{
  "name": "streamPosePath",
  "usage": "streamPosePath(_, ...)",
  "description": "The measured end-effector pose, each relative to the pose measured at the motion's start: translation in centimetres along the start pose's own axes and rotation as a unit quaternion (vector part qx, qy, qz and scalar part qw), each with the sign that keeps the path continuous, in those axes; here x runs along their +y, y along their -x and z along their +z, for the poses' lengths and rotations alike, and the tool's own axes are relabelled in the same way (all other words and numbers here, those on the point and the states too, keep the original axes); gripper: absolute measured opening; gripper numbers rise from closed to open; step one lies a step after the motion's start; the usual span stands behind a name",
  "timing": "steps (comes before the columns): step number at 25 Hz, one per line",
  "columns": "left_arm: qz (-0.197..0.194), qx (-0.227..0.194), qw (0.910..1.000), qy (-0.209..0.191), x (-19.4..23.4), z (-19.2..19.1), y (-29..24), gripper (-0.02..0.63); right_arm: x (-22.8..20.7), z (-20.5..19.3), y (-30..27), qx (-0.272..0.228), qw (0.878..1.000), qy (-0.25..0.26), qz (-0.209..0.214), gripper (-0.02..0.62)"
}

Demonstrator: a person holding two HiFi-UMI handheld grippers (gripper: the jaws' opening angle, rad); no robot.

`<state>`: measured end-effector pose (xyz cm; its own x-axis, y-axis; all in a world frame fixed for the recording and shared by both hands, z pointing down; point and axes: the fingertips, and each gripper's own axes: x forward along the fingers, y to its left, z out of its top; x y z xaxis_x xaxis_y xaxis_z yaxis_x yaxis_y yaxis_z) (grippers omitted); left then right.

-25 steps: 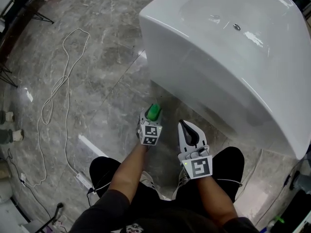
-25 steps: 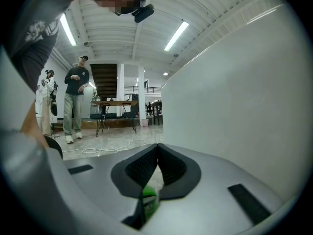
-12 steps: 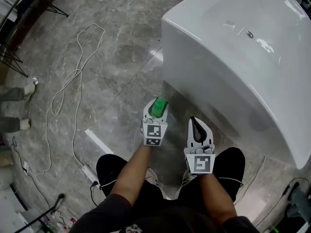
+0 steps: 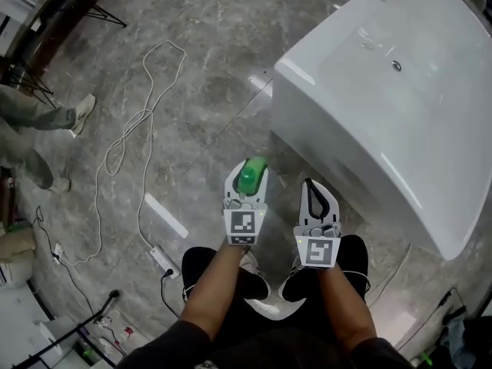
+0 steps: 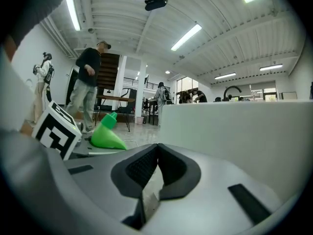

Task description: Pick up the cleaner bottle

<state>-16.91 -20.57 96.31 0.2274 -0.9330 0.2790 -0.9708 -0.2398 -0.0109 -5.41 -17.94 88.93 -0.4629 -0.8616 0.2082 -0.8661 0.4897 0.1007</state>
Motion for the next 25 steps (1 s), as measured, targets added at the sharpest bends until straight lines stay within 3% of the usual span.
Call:
streamPosePath(7,0.006,0.006,0.9999,-0.01,0.3,13.9,6.4,0.186,-2.0,13.3,4.0,-0.009,1.0,-0.002,0.016,0.017)
streamPosePath(16,-0.002,0.024,0.9996,-0.018,-3.0,30.5,11.7,0.186,-8.1,28.4,10.7,-0.012,0.999,-0.031,-0.018,0.017)
streamPosePath(20,-0.006,0.028,0.9996,-0.009,-6.6,36.9,14.0,0.186,-11.6,32.8,15.4,-0.006,0.999,-0.033,-0.024,0.017)
streamPosePath(25,-0.028,0.011,0.9996,0.0,-11.3,43.7,15.3,0.186,-16.2,36.6,21.1,-0.013,0.996,-0.064,-0.063,0.017)
